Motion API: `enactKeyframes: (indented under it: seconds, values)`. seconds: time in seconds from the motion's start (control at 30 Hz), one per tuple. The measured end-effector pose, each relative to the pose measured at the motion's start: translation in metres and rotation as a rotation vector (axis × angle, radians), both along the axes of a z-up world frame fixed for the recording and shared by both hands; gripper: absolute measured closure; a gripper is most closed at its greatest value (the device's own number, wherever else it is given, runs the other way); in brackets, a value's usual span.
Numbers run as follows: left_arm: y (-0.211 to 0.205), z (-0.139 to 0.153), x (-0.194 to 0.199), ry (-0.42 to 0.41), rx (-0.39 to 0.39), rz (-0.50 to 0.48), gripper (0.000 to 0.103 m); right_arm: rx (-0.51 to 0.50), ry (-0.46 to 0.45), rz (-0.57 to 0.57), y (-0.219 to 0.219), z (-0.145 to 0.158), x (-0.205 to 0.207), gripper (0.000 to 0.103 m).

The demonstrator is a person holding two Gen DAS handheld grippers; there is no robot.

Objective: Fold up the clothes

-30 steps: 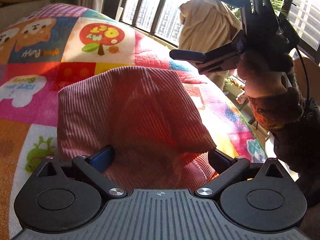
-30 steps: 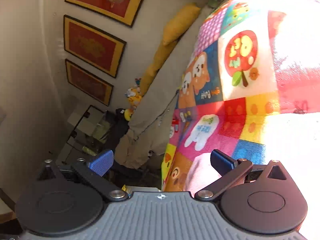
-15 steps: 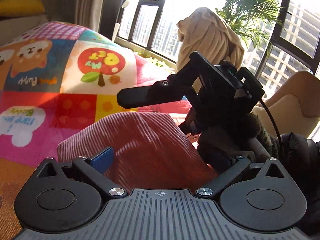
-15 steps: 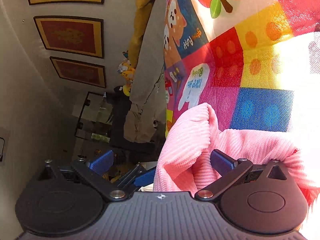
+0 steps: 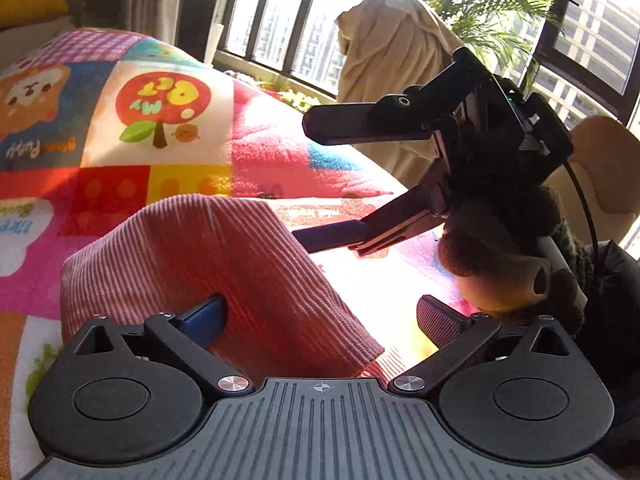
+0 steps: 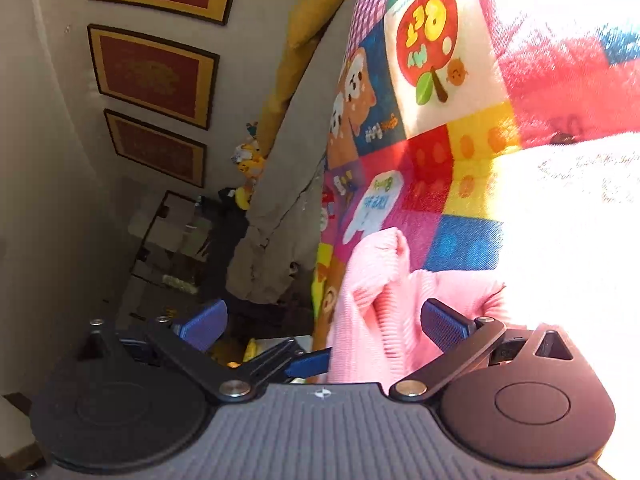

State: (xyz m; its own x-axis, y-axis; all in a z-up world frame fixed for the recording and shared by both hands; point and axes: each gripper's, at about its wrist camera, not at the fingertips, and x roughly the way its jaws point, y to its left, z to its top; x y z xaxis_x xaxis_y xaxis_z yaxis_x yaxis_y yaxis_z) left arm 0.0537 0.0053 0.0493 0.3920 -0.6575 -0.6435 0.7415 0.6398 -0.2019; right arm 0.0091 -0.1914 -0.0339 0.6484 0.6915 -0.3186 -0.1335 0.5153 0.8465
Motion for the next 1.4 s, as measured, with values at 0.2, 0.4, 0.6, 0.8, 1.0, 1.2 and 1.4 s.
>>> enactKeyframes:
  seconds: [0.2,0.4,0.6,0.8,1.0,1.2,1.4]
  values:
    - [0.027,0.009,-0.003,-0.036,0.045,0.131,0.0,-0.19,-0.041,-0.029,0.02,0.008,-0.001,0.007]
    - [0.052,0.003,0.011,0.0,0.043,0.226,0.0,-0.288,-0.028,0.005,0.044,-0.002,0.005,0.038]
    - [0.075,-0.01,0.03,0.055,0.039,0.31,0.0,-0.372,-0.019,0.036,0.065,-0.011,0.01,0.075]
    - [0.082,-0.024,0.038,0.187,-0.088,0.286,0.001,-0.325,-0.055,0.016,0.061,0.006,-0.001,0.087]
    - [0.058,0.005,0.017,0.118,-0.137,0.184,0.002,-0.287,-0.136,-0.029,0.045,0.037,-0.036,0.091]
    - [0.024,0.015,0.001,0.061,-0.118,0.088,0.001,-0.347,-0.12,-0.159,0.009,0.04,-0.083,0.091]
    - [0.014,0.019,-0.003,0.022,-0.104,0.079,0.001,-0.429,0.048,-0.215,-0.001,-0.006,-0.091,0.091]
